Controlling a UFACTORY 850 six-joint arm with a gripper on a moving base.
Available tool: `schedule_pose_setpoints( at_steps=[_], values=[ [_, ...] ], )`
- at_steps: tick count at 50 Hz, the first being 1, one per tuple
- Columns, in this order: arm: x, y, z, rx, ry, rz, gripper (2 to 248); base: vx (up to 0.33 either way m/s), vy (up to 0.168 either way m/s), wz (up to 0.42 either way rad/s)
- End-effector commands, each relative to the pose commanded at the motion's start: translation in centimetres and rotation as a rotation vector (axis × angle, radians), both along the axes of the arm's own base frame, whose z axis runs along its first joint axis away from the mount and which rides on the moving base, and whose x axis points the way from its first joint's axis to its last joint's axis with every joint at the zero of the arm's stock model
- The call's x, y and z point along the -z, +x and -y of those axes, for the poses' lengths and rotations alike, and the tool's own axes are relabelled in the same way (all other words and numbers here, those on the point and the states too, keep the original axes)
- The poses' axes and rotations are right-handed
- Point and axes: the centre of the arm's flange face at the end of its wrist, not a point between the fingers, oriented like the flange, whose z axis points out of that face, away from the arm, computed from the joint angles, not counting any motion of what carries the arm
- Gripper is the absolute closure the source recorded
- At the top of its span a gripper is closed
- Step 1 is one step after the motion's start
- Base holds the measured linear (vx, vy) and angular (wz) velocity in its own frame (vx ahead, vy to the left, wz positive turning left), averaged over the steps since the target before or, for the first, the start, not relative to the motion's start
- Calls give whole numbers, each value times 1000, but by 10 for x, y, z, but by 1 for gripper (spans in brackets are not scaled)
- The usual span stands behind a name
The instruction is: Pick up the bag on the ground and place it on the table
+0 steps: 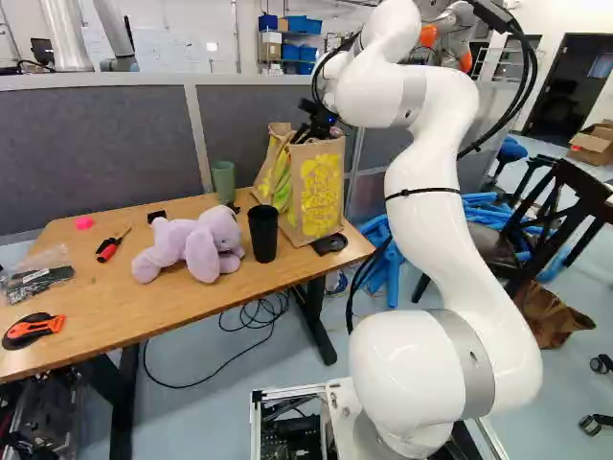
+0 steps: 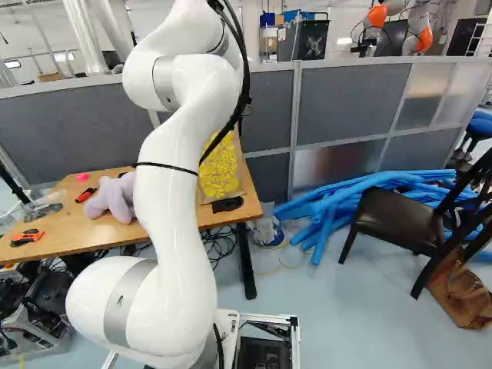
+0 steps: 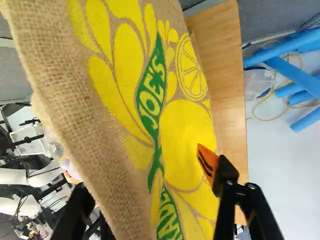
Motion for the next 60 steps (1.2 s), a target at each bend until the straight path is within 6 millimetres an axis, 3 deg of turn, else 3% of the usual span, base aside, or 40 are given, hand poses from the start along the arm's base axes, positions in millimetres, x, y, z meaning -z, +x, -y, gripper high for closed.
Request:
schedule_pose_setpoints(
  at_steps=[1,2,6,7,12,13,60],
  values=[
    [-1,0,0,0,0,2,89,0,0,0],
    [-2,-1,0,0,0,3,50,0,0,0],
    [-8,-2,0,0,-1,11,50,0,0,0],
    [-10,-3,0,0,-1,13,13,0,0,0],
    [-17,-5,0,0,-1,23,13,0,0,0],
    [-19,-5,0,0,-1,25,3,0,0,0],
    [-92,-28,-2,0,-7,131,3,0,0,0]
  ],
)
